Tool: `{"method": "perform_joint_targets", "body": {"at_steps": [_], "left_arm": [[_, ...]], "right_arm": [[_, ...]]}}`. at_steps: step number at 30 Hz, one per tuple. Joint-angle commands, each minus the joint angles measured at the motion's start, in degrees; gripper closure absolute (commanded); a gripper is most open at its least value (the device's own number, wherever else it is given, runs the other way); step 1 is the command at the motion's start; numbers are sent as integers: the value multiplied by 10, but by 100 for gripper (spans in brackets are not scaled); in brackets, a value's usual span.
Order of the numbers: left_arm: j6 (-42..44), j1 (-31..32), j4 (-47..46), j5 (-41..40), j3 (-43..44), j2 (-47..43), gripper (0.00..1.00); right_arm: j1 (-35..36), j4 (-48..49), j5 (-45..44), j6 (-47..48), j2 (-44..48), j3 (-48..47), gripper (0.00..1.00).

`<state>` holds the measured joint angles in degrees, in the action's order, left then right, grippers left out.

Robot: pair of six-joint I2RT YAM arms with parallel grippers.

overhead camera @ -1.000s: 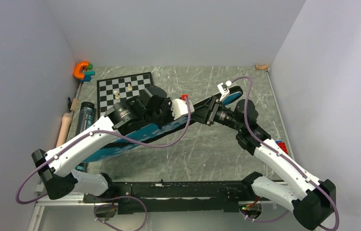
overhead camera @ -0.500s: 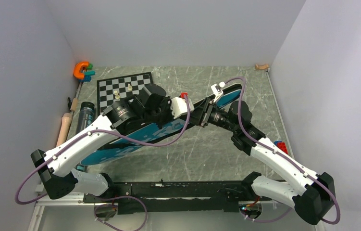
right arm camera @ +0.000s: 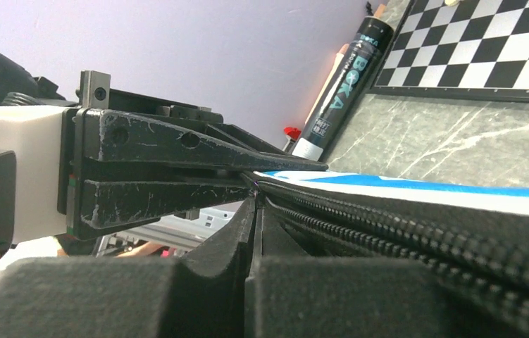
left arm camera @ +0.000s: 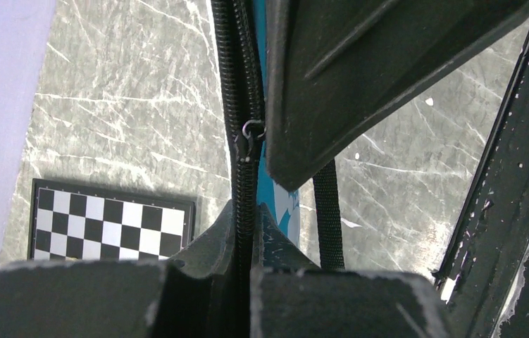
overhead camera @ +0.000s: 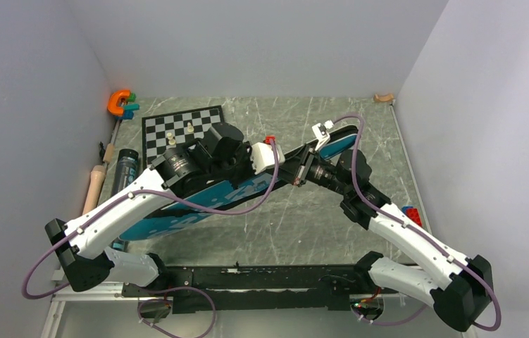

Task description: Pack up the badminton gear

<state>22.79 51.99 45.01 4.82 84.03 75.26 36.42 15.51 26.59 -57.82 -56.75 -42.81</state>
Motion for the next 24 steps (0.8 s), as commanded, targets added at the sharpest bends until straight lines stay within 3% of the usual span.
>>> {"method": "perform_joint_targets", "body": {"at_steps": [1, 13, 24], "left_arm": [[6, 1, -55, 13, 18, -27, 100], [31, 2, -49, 6, 9, -32, 100], [63, 6, -44, -10, -13, -44, 100]], "right_arm": [[-3, -39, -36, 28, 41, -1, 100], [-52, -210, -62, 99, 113, -56, 100], [-186, -366, -31, 143, 111, -145, 100]]}}
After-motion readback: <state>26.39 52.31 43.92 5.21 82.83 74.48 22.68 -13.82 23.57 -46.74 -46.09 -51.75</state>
